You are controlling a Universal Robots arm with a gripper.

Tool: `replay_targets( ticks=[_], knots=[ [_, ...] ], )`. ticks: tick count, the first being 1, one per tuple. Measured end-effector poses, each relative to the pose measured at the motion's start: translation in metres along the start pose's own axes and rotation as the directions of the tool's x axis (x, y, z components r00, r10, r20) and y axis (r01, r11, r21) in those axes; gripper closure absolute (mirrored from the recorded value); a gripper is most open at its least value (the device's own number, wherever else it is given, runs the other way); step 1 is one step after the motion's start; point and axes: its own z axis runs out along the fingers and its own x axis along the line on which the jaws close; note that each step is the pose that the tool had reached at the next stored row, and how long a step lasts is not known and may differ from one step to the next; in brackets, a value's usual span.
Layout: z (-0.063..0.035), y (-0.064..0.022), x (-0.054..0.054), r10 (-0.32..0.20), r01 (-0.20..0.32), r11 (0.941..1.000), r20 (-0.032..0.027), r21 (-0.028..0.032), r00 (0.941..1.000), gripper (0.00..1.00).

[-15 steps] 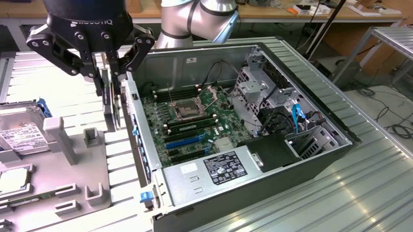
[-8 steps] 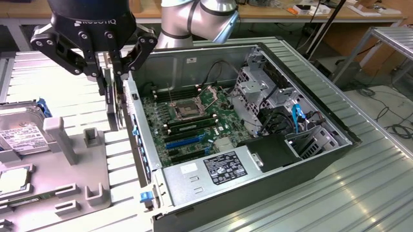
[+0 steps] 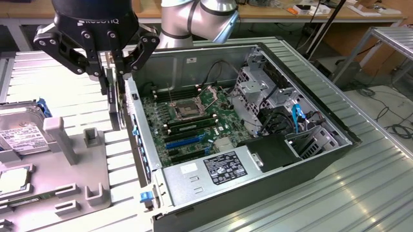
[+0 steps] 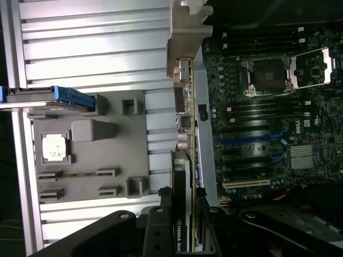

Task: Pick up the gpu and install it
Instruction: 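Pick up the gpu and move the gpu toward the slot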

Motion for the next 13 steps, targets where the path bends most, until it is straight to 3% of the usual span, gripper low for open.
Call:
replay_targets(
  ticks=[13],
  knots=[
    [-0.0006, 0.0007, -0.0070, 0.000, 0.000, 1.0000, 0.0001, 0.0000, 1.0000, 0.73]
  ],
)
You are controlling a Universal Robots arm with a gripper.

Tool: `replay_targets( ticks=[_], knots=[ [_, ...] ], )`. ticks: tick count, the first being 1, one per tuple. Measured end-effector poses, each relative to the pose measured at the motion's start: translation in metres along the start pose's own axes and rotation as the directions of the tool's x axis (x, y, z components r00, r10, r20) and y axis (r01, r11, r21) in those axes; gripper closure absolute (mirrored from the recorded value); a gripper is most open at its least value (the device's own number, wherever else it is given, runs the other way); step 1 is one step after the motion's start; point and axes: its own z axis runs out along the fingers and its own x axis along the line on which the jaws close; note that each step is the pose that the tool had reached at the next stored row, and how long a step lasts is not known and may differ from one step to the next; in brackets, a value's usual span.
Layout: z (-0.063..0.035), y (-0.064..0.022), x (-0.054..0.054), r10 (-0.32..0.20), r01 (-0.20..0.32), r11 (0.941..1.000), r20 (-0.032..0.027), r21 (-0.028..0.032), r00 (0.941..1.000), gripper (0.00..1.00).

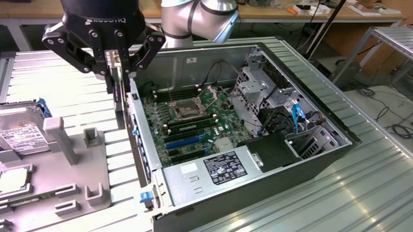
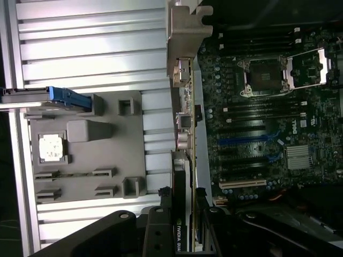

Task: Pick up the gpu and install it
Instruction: 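Pick up the gpu and move the gpu toward the slot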

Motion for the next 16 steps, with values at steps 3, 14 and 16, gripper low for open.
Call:
replay_targets(
  ticks=[3, 14, 16],
  knots=[
    [-0.0001, 0.0004, -0.005, 0.000, 0.000, 1.0000, -0.0001, 0.0000, 1.0000, 0.73],
    [-0.0003, 0.0021, -0.023, 0.000, 0.000, 1.0000, -0.0001, 0.0000, 1.0000, 0.73],
    [-0.0002, 0.0023, -0.026, 0.000, 0.000, 1.0000, 0.0000, 0.0000, 1.0000, 0.73]
  ],
)
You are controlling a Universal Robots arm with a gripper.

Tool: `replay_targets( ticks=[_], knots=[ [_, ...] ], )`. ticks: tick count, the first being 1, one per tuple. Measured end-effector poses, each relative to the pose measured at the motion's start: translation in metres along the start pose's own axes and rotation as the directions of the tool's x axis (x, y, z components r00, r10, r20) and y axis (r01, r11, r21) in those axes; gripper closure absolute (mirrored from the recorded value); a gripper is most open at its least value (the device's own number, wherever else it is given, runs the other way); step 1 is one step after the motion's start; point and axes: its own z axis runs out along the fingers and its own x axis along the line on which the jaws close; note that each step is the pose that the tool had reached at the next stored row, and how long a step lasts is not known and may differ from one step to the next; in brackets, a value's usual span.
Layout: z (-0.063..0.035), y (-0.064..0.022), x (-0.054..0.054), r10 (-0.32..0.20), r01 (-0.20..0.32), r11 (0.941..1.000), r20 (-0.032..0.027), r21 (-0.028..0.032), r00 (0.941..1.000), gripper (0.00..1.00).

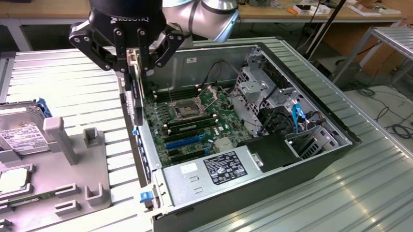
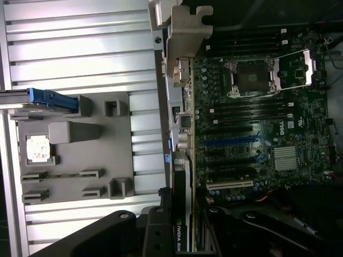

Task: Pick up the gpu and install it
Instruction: 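Pick up the gpu and move the gpu toward the slot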

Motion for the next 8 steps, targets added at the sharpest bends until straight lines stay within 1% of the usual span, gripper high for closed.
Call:
replay_targets(
  ticks=[3, 8],
  knots=[
    [-0.0001, 0.0005, -0.0053, 0.000, 0.000, 1.0000, 0.0000, 0.0000, 1.0000, 0.73],
    [-0.0001, 0.0009, -0.0100, 0.000, 0.000, 1.0000, 0.0000, 0.0000, 1.0000, 0.73]
  ],
)
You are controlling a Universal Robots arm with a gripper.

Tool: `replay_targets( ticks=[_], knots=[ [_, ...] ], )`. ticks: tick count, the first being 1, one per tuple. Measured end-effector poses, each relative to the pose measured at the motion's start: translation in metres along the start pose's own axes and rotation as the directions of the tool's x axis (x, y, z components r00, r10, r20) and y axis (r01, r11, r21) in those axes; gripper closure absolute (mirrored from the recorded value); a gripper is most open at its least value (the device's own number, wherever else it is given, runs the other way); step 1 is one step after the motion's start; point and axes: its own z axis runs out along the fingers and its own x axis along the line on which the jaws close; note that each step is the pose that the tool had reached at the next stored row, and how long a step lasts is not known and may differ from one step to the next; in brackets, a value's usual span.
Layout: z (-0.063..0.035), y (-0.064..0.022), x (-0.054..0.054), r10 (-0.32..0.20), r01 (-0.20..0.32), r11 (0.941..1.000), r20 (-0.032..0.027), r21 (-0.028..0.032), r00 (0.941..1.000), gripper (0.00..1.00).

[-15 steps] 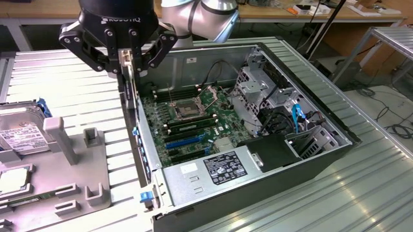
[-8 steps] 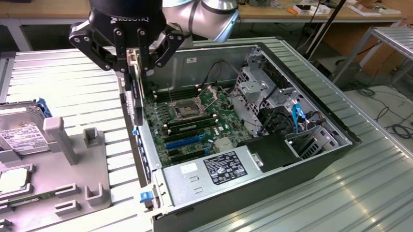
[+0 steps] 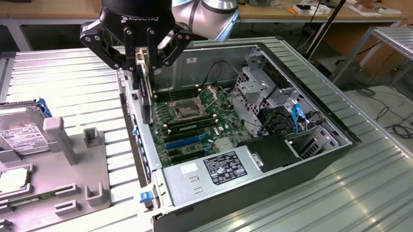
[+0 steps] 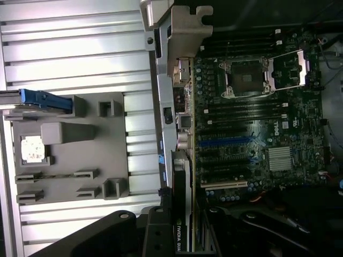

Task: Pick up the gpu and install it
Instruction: 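Pick up the gpu and move the gpu toward the slot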

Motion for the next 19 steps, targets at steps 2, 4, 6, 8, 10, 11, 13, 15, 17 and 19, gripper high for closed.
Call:
replay_targets(
  ticks=[2, 4, 6, 8, 10, 11, 13, 15, 17, 19],
  knots=[
    [-0.0001, 0.0002, -0.002, 0.000, 0.000, 1.0000, 0.0000, 0.0000, 1.0000, 0.73],
    [-0.0001, 0.0003, -0.003, 0.000, 0.000, 1.0000, -0.0001, 0.0001, 1.0000, 0.73],
    [-0.0002, 0.0005, -0.005, 0.000, 0.000, 1.0000, 0.0000, 0.0001, 1.0000, 0.73],
    [-0.0002, 0.0006, -0.007, 0.000, 0.000, 1.0000, 0.0000, 0.0000, 1.0000, 0.73],
    [-0.0003, 0.0014, -0.015, 0.000, 0.000, 1.0000, 0.0000, 0.0000, 1.0000, 0.73],
    [-0.0004, 0.0015, -0.016, 0.000, 0.000, 1.0000, -0.0001, 0.0001, 1.0000, 0.73],
    [-0.0005, 0.0017, -0.019, 0.000, 0.000, 1.0000, 0.0000, 0.0001, 1.0000, 0.73],
    [-0.0006, 0.0018, -0.020, 0.000, 0.000, 1.0000, 0.0000, 0.0001, 1.0000, 0.73],
    [-0.0006, 0.0020, -0.022, 0.000, 0.000, 1.0000, 0.0000, 0.0000, 1.0000, 0.73],
    [-0.0007, 0.0021, -0.023, 0.000, 0.000, 1.0000, -0.0001, 0.0001, 1.0000, 0.73]
  ],
)
